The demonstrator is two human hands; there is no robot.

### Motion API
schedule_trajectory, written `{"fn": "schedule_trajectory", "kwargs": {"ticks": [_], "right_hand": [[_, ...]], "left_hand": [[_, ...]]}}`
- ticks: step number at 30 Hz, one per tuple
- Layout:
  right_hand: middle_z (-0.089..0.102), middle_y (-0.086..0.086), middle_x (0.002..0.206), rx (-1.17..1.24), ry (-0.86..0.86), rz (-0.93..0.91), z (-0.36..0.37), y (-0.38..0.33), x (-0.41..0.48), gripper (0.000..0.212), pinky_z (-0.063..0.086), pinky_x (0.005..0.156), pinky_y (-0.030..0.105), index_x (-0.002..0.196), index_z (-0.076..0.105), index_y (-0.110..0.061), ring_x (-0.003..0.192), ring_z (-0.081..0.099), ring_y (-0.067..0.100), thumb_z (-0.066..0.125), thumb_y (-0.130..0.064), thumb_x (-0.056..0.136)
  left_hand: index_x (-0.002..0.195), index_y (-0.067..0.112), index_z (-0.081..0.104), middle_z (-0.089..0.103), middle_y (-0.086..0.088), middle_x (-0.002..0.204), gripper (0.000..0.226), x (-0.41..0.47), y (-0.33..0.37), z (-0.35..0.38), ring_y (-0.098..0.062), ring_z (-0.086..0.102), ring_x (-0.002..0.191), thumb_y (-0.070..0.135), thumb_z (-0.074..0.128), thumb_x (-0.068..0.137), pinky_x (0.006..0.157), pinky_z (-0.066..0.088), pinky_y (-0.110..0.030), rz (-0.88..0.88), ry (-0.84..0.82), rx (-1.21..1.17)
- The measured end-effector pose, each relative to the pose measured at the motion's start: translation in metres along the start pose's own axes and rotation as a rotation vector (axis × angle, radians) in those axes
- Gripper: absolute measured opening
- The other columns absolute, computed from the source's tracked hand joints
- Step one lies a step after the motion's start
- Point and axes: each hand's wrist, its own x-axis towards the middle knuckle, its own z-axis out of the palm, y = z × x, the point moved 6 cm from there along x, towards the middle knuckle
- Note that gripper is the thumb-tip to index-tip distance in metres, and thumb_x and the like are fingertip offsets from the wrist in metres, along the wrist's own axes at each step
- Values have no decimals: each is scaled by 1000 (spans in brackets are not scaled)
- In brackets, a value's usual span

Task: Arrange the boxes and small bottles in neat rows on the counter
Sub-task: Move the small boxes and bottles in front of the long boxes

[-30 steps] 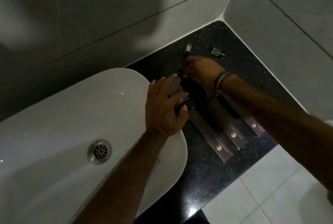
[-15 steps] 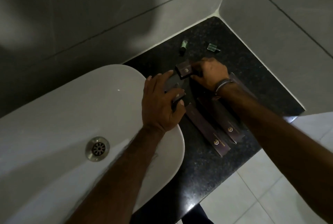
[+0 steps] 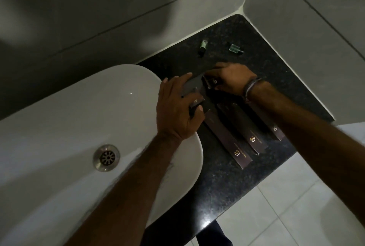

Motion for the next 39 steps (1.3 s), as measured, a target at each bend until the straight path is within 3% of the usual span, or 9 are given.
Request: {"fn": "schedule_trajectory", "kwargs": {"ticks": [15,19,22,26,31,36,39], "right_hand": [[47,0,146,-5,-52,-102,5,-11,-15,58,55,86,40,140,49,-34,123,55,24,68,-30,85],[45,1,148,2,-47,-80,3,-10,-14,73,55,85,38,147,41,-32,121,56,25,74,-30,81],[49,1,142,50,55,-35,-17,3,-12,83,55,83,41,150,35,-35,114,59,26,75,-42,77],[48,7,143,71,214,57,-46,22,13,68,51,92,46,150,39,-32,120,56,33,66,-32,88],[29,12,158,-185,94,85,-45,6,65,64,49,93,54,154,33,-29,133,42,41,57,-18,95],[57,19,129,-362,75,39,-42,-8,82,37,51,78,48,136,57,-14,119,54,40,45,-17,102],[64,19,120,-273,111,114,-44,10,64,34,51,83,48,130,60,-14,112,61,40,51,-22,98]], "left_hand": [[98,18,76,57,-15,142,46,1,3,-1,-37,54,127,44,40,89,118,28,-50,7,-6,5],[98,17,76,57,-15,142,46,1,3,-2,-37,54,127,44,41,87,118,29,-51,9,-8,9],[98,17,76,57,-15,142,45,1,3,-1,-38,53,126,43,42,86,117,30,-53,10,-3,-7],[100,18,77,56,-14,144,44,0,2,0,-38,52,128,42,44,84,118,28,-52,12,-11,-12],[94,17,76,57,-15,142,41,0,3,-1,-38,53,127,40,45,84,116,31,-54,9,4,-22],[93,16,76,58,-16,141,42,-1,1,0,-38,54,127,41,44,84,117,29,-51,8,15,-34],[93,17,76,57,-15,142,41,0,0,0,-37,53,127,42,45,83,118,27,-50,6,4,-44]]}}
